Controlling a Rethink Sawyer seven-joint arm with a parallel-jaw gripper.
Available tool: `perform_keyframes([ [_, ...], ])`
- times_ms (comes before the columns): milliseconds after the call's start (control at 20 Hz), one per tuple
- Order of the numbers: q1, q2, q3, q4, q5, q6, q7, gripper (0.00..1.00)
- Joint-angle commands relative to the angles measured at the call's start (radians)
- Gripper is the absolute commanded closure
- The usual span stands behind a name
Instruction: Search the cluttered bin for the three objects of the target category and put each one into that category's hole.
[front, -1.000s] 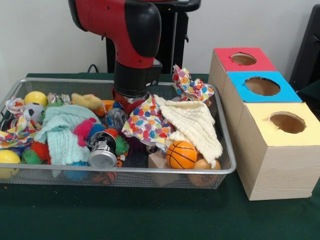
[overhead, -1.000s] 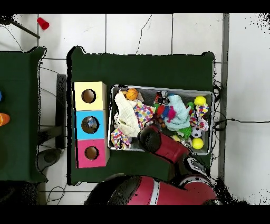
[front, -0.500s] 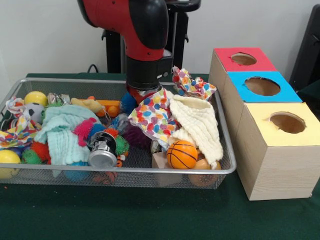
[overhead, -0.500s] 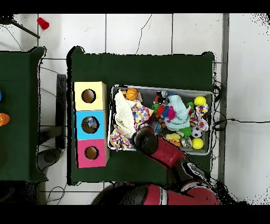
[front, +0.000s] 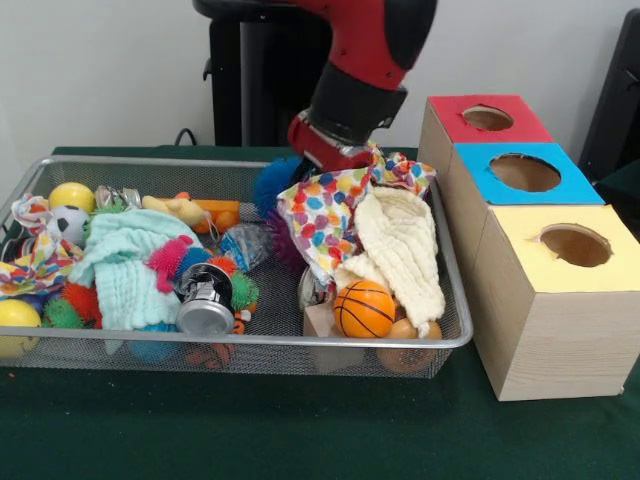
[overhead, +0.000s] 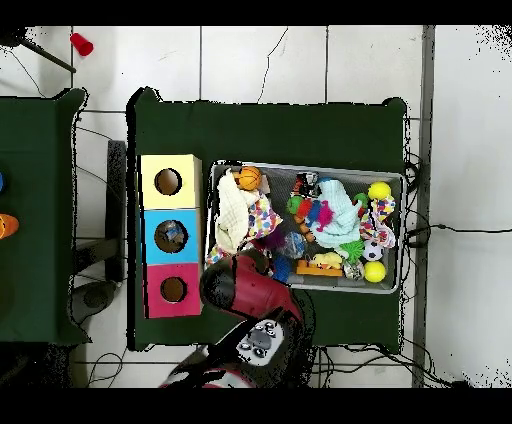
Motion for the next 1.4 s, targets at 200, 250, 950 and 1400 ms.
perform_keyframes([
  [200, 0.072, 0.151, 0.002, -0.112, 0.066, 0.036, 0.13, 0.0],
  [250, 0.05, 0.155, 0.026, -0.112, 0.056, 0.015, 0.126, 0.0],
  [950, -0.011, -0.01, -0.003, -0.108, -0.004, 0.318, 0.044, 0.0],
  [1400, -0.033, 0.084, -0.028, -0.146, -0.018, 0.26, 0.06, 0.0],
])
